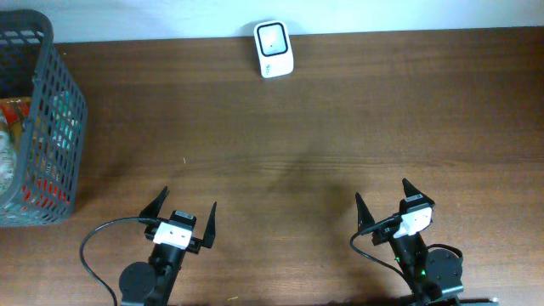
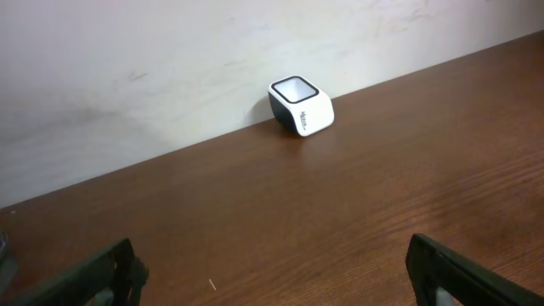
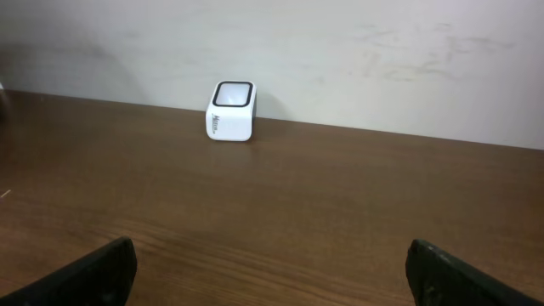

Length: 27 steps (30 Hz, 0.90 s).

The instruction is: Scan the item barcode

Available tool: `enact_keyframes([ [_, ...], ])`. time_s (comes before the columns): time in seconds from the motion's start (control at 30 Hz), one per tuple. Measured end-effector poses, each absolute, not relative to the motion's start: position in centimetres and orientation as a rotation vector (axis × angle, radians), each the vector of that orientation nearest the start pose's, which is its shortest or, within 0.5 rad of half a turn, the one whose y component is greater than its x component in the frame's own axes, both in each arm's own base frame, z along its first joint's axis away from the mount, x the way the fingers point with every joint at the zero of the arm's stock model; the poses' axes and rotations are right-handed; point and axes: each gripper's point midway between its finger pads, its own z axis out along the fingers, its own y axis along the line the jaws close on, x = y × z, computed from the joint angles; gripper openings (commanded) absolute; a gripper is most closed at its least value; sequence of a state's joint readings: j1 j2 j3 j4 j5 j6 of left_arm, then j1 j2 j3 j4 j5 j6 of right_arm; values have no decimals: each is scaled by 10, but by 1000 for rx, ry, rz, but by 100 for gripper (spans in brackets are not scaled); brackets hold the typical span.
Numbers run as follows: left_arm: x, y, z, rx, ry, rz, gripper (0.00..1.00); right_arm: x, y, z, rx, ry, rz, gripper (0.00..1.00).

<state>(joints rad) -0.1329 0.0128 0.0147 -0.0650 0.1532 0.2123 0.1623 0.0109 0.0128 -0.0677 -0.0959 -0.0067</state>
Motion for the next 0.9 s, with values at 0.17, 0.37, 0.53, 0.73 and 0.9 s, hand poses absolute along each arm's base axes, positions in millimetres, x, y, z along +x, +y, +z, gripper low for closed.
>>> enact_keyframes([
  [0.17,239,-58,162,395,1585,-65,99,240,56,161,-211,1626,198,99],
  [0.37,238,-59,163,398,1582,-67,99,240,56,161,-211,1626,198,99],
  [0.53,234,-63,165,385,1646,-128,99,240,56,161,-211,1626,198,99],
  [0.73,259,-66,276,389,1759,-149,99,240,56,161,-212,1627,198,99],
  [0.9,306,-73,332,419,2159,-193,99,240,56,161,-211,1627,199,99],
])
